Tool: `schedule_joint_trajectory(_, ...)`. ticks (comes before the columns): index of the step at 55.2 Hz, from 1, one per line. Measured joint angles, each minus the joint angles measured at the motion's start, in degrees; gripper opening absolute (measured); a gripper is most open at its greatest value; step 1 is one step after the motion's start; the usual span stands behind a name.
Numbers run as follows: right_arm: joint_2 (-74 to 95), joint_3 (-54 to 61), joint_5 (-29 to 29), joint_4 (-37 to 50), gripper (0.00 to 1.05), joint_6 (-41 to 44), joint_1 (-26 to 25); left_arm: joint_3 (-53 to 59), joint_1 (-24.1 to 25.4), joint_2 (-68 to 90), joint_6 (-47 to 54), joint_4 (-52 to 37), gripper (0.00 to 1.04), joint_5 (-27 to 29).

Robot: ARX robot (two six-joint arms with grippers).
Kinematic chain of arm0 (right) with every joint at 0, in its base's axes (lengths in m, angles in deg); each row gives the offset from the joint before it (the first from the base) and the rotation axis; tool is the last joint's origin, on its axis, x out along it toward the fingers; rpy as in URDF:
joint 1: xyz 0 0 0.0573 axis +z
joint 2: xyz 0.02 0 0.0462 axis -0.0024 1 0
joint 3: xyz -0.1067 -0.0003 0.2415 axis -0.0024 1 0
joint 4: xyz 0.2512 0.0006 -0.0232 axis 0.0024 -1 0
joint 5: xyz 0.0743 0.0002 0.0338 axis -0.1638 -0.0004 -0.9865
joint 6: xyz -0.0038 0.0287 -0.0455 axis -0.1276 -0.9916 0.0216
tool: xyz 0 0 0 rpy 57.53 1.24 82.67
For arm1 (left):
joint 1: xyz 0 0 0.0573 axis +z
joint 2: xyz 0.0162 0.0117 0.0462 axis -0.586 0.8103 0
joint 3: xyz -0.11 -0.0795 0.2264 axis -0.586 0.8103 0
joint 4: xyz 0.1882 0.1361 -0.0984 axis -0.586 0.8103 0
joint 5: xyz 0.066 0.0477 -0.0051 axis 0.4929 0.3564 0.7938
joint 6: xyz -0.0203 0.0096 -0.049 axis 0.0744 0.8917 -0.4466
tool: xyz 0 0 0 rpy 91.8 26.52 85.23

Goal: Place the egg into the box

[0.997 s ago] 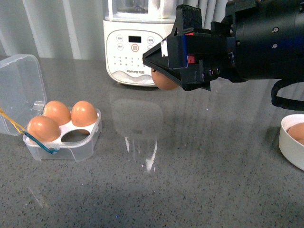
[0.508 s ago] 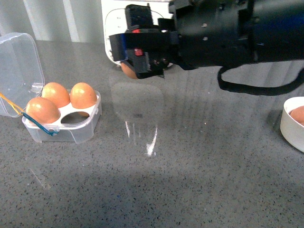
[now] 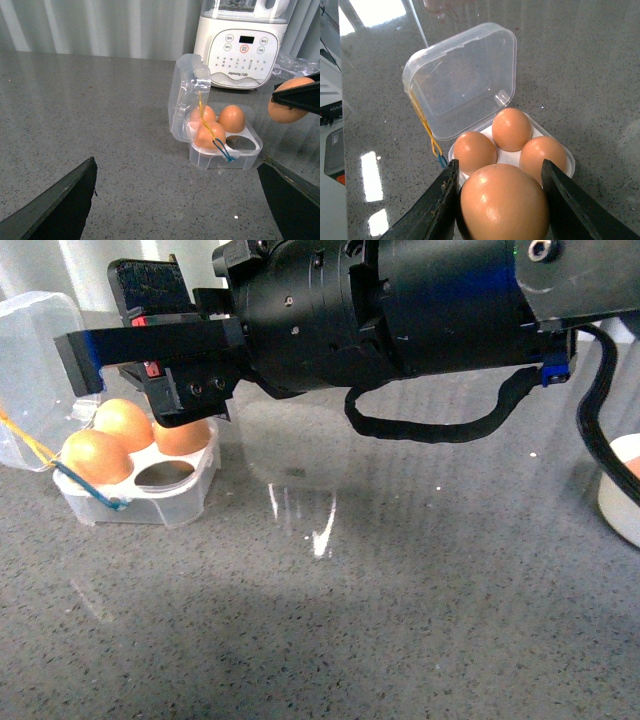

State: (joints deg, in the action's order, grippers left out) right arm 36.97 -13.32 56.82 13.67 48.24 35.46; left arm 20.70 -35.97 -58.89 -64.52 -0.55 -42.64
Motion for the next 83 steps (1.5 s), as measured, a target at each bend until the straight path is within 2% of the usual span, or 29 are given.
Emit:
schedule_joint_trajectory(53,6.6,-5.2,1.6,-1.9,0.43,1.2,1.5,0.0,0.0,0.0,0.0,0.0,0.98,0.0)
schedule_joint_trajectory(67,6.7,-5.4,1.5,-3.5,0.78,2.3,1.6,0.0,0.0,0.0,0.0,0.0,0.98,0.0)
schedule_joint_trajectory(72,6.6,-5.3,1.6,-3.2,0.98,2.3,1.6,0.0,0.0,0.0,0.0,0.0,0.98,0.0)
schedule_joint_trajectory(83,3.8,-2.8,3.3,-1.1,0.97,2.1,-0.1,0.0,0.0,0.0,0.0,0.0,0.98,0.0)
